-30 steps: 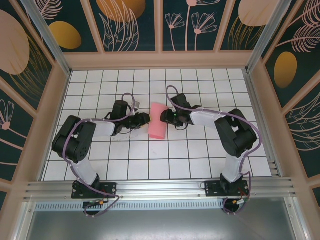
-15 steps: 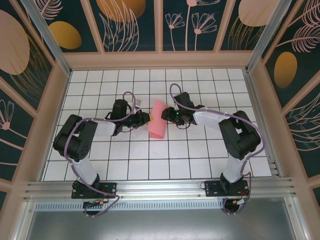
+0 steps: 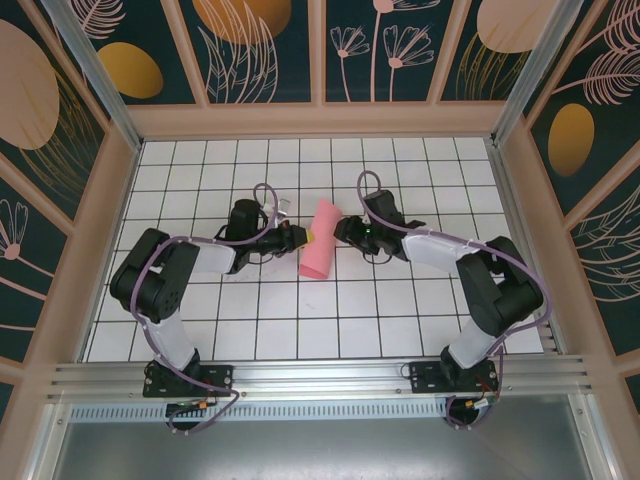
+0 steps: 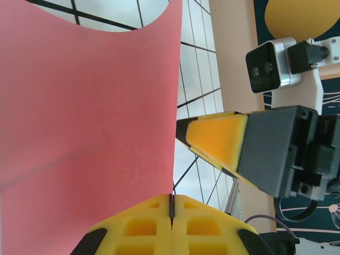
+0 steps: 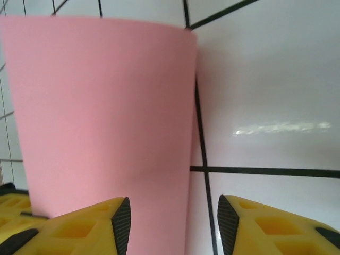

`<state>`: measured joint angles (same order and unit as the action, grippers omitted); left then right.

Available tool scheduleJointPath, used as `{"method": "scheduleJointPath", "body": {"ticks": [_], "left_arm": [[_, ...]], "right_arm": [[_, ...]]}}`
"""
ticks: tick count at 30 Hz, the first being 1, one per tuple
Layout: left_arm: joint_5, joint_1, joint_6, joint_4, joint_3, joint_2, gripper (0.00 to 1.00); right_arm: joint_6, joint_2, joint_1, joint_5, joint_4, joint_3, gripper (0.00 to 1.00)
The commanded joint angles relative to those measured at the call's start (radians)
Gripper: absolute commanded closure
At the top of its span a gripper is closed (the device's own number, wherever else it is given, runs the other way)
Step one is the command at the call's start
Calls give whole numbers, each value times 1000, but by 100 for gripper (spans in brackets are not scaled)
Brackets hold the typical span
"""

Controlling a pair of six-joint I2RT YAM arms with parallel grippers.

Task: Fold a paper plane with a square sheet of paper (pick it up from the middle)
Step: Hold the square sheet of paper at the center of the table.

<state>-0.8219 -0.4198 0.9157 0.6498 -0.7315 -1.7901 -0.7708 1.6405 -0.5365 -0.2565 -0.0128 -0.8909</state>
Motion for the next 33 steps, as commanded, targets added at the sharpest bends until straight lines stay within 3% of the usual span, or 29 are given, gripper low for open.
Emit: {"method": "scheduleJointPath", "body": {"ticks": [1, 12, 24, 33], "left_arm": [[10, -8, 14, 23, -8, 47, 99], [127, -13, -24, -125, -52, -34, 98], [160, -13, -12, -156, -69, -92, 97], [157, -13, -13, -168, -78, -117, 94]], "right_arm": [[-36, -34, 21, 40, -26, 20, 53], [34, 40, 18, -123, -37, -12, 44], [89, 181, -5, -150, 75, -146, 39], [109, 263, -26, -155, 144, -217, 40]]}}
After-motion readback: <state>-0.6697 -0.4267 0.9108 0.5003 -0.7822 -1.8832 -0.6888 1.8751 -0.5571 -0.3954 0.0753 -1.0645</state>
